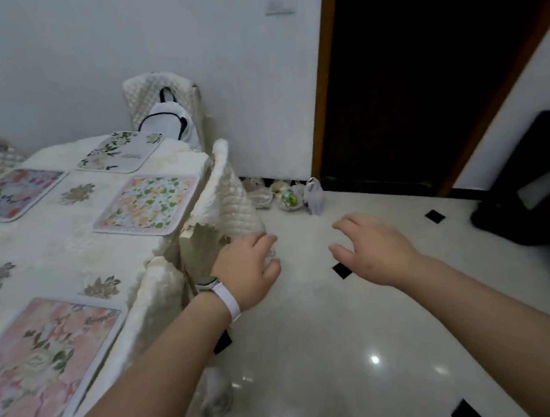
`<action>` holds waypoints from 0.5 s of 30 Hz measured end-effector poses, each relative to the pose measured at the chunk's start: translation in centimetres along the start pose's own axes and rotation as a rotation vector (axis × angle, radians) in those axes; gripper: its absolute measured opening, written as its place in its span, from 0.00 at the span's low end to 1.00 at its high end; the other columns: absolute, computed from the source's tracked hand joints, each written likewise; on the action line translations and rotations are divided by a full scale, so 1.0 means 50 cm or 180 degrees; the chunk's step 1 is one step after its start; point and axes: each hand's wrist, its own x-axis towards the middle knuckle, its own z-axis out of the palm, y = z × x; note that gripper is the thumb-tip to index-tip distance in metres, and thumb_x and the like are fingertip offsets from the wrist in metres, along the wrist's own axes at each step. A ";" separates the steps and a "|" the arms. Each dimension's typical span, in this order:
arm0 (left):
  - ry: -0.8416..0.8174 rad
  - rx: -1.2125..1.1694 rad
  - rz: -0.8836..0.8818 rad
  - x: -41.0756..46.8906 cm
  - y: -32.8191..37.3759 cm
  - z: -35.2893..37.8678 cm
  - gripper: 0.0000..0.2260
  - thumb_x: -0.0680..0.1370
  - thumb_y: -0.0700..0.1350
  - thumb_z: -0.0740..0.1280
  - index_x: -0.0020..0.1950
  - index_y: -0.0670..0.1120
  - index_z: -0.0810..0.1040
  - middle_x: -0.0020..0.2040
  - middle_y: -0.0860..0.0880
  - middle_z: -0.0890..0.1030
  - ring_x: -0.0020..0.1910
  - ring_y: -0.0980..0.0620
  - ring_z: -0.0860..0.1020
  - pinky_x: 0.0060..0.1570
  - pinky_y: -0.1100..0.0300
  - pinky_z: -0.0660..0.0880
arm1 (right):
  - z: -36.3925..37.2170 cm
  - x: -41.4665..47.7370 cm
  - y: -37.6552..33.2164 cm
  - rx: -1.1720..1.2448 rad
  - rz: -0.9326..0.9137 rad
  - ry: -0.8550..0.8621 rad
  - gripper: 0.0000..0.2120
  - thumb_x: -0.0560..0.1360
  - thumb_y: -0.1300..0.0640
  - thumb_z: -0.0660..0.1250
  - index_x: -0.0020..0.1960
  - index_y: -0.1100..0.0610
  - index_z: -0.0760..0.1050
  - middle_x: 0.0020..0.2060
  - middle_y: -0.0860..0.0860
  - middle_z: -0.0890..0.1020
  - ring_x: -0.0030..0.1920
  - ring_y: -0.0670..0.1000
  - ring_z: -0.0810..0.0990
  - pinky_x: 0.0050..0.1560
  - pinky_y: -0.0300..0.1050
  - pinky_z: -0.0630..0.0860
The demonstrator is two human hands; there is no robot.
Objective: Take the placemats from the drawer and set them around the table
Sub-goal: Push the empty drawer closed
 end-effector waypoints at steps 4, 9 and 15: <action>-0.0129 0.0013 0.0346 0.074 0.172 0.054 0.28 0.74 0.59 0.52 0.69 0.48 0.72 0.67 0.47 0.75 0.64 0.43 0.73 0.61 0.48 0.71 | -0.023 -0.095 0.180 0.0060 0.0392 0.0095 0.25 0.80 0.41 0.56 0.74 0.51 0.66 0.71 0.48 0.70 0.69 0.52 0.68 0.68 0.51 0.66; -0.0246 0.0073 0.0798 0.152 0.416 0.120 0.25 0.76 0.56 0.56 0.70 0.49 0.70 0.69 0.48 0.73 0.67 0.45 0.70 0.63 0.49 0.69 | -0.048 -0.225 0.406 0.0139 0.0867 0.0143 0.26 0.80 0.40 0.55 0.75 0.50 0.64 0.72 0.48 0.69 0.70 0.52 0.67 0.69 0.51 0.65; -0.0417 0.0183 0.1512 0.218 0.686 0.194 0.24 0.77 0.57 0.55 0.71 0.50 0.69 0.69 0.48 0.72 0.65 0.46 0.72 0.62 0.50 0.71 | -0.081 -0.399 0.619 0.0226 0.1480 0.0352 0.26 0.80 0.40 0.56 0.74 0.51 0.66 0.71 0.49 0.69 0.69 0.52 0.68 0.68 0.52 0.66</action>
